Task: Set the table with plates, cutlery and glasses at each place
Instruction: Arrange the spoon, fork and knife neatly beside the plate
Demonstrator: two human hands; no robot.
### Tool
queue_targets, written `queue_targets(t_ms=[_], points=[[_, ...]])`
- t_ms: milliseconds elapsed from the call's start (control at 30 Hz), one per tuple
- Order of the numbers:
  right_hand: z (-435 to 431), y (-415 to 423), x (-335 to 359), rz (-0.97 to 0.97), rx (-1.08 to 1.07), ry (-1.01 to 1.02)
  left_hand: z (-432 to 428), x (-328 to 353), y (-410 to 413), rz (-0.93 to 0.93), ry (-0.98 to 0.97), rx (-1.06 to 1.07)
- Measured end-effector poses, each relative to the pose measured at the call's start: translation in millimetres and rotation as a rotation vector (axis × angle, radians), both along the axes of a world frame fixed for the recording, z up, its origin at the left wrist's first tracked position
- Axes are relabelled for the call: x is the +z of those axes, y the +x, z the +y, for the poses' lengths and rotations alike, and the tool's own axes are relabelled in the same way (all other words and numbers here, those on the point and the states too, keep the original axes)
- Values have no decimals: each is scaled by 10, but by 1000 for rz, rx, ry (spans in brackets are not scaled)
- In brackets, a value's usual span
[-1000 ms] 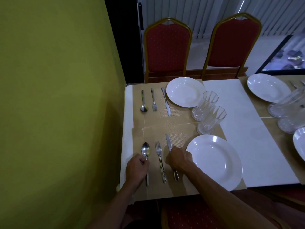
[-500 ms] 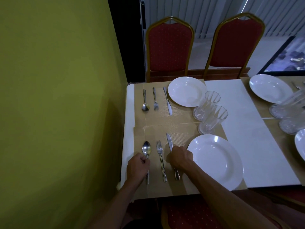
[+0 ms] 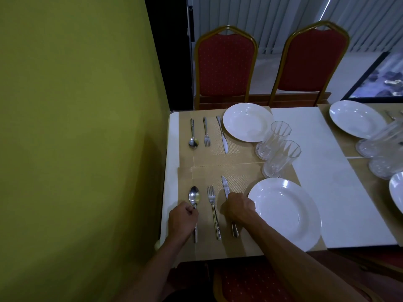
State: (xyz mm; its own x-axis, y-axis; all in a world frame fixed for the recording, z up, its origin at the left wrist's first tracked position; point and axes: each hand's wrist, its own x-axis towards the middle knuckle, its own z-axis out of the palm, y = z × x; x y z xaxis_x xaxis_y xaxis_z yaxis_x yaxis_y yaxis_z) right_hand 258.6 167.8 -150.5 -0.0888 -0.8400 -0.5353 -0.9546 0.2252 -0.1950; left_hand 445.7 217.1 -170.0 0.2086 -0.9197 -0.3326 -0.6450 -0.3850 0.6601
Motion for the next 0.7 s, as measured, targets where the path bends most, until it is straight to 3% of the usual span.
queue_targets(t_ms=[700], points=[[23,53,86,16,24,-18,-114,112,-40,-104,50,-51]])
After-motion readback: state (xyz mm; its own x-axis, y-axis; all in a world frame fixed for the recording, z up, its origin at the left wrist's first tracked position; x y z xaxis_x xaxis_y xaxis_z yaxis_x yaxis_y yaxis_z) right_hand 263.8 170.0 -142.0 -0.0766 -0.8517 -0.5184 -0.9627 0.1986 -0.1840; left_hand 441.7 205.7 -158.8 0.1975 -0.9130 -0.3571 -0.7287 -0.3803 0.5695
